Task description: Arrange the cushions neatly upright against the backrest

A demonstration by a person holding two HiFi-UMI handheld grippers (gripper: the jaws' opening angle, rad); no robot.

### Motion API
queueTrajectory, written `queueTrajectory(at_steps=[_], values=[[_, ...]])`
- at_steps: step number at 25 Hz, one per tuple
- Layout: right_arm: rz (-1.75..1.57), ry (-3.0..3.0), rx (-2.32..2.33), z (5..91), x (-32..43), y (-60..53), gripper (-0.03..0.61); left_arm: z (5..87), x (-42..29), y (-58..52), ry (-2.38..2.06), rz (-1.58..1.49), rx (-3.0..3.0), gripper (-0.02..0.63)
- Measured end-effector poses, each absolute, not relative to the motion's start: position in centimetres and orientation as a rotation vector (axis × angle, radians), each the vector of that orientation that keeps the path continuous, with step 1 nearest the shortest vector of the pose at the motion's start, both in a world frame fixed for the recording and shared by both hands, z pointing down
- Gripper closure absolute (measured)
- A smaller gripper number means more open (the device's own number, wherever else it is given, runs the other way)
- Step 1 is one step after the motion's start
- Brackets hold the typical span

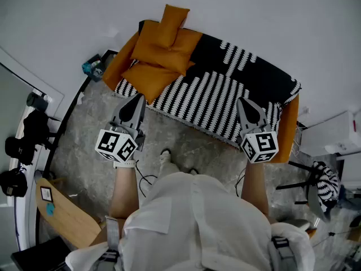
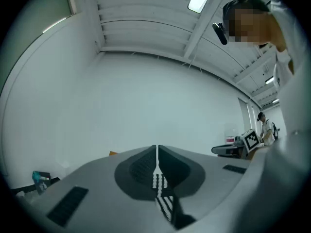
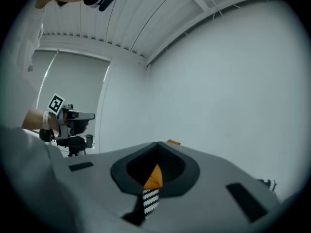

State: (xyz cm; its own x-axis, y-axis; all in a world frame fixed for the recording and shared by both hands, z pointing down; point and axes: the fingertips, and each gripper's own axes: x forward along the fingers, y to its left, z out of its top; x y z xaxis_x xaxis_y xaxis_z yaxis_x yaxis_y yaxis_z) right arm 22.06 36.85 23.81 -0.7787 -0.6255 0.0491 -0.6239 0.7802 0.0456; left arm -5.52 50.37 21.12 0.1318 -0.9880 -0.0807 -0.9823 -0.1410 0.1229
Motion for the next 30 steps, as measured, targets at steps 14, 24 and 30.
queueTrajectory(at_steps=[14, 24, 30], values=[[-0.044, -2.888, 1.046, 24.1, 22.8, 36.8, 0.572, 22.0, -4.6, 49.5, -1.991, -0.204, 2.343, 0.586], [0.044, -2.877, 1.041, 25.0, 21.6, 36.0, 0.571, 22.9, -6.4, 49.2, -1.98, -0.216, 2.326, 0.586], [0.022, -2.862, 1.017, 25.1, 18.3, 35.2, 0.571, 23.5, -9.1, 48.5, -1.971, -0.211, 2.32, 0.586]])
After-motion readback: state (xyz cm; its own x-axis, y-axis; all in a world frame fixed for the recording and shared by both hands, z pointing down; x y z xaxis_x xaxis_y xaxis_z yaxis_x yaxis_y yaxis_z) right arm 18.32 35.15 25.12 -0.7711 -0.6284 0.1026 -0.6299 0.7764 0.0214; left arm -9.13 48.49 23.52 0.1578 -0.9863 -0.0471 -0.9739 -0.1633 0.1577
